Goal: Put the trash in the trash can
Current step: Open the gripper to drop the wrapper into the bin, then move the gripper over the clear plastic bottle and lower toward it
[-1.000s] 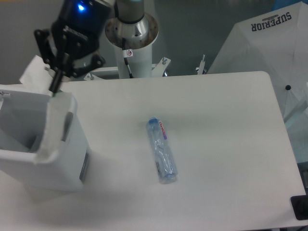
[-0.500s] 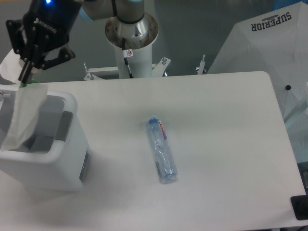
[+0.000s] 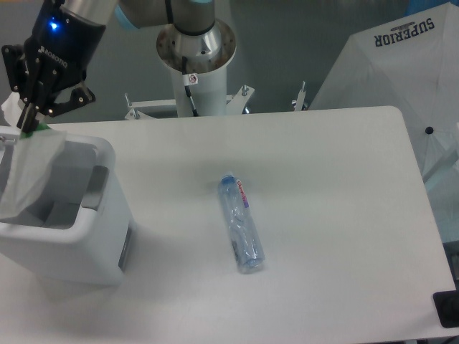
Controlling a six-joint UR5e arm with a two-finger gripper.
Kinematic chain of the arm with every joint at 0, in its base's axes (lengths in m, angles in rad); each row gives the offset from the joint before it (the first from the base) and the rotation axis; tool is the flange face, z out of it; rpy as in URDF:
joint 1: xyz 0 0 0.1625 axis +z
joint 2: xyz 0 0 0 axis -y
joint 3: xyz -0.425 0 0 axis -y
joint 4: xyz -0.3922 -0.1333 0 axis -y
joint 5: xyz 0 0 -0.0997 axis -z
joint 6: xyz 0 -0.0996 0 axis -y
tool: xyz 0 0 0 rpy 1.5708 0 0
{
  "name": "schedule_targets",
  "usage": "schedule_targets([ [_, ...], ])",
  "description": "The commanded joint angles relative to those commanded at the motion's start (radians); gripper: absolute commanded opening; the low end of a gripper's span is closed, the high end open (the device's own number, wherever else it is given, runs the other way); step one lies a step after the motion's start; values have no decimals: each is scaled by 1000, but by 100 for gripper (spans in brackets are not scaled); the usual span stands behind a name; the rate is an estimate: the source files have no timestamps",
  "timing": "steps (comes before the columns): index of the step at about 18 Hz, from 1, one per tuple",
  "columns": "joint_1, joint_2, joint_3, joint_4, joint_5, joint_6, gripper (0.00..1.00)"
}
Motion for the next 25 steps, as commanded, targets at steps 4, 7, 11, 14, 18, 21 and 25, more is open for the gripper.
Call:
schedule_targets([
  [4, 0, -8, 1, 9, 3, 9, 91],
  [7, 24, -11, 1, 18, 3, 5, 99],
  [11, 125, -14, -26, 18, 3, 0, 100],
  [14, 205, -20, -43, 18, 2, -1, 100],
  [18, 276, -49, -37, 18, 3, -1, 100],
  [21, 307, -100, -34, 18, 20, -1, 100],
  [25, 322, -190, -5, 18, 173, -4, 100],
])
